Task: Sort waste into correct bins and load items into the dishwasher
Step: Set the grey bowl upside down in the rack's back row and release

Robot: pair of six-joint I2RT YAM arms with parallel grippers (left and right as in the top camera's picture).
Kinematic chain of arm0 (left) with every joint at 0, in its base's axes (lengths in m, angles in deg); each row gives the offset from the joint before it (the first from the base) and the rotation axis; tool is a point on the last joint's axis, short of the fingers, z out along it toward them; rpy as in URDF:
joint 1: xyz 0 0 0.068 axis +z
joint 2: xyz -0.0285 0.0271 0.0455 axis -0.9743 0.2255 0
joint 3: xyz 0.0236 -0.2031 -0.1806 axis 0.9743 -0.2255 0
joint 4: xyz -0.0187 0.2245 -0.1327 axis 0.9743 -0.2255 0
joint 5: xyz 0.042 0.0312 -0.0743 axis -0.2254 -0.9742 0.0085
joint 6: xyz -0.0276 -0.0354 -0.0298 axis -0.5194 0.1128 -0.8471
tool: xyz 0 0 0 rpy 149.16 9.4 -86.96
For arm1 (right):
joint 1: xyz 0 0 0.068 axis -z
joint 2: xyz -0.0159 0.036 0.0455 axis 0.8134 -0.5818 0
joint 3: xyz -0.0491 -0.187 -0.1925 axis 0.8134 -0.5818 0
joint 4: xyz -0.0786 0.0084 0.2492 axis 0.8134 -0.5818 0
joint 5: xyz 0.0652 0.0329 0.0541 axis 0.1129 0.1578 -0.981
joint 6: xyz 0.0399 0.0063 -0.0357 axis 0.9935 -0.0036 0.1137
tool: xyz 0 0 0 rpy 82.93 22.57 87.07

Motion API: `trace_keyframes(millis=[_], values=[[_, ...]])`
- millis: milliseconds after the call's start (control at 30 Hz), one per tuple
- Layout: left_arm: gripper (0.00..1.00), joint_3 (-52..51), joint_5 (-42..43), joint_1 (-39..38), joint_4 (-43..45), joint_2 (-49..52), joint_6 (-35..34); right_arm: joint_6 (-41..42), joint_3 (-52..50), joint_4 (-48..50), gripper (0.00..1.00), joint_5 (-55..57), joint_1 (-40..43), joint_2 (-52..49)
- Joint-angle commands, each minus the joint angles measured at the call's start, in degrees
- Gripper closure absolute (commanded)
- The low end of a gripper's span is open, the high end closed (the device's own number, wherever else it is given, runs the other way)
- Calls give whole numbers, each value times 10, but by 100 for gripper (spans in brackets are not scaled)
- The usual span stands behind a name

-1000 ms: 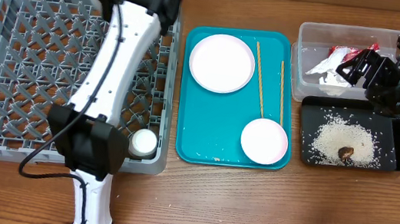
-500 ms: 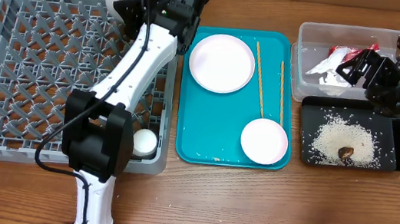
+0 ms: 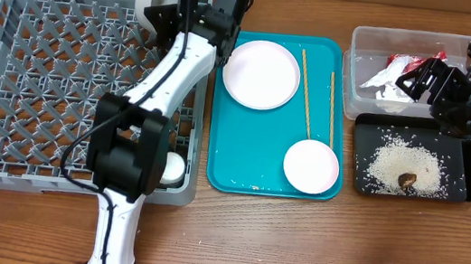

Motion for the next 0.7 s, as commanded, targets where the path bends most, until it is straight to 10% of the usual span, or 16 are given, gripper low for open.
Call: trace_keyframes(millis=[0,400,667], values=[[96,-2,-20,-6,20,18,63,-5,-1,3,0,4,-3,1],[96,-2,-19,-34,31,27,203,-5,-1,3,0,4,-3,1],[66,-2,-18,-90,12,27,283,-5,-1,3,0,4,-3,1]])
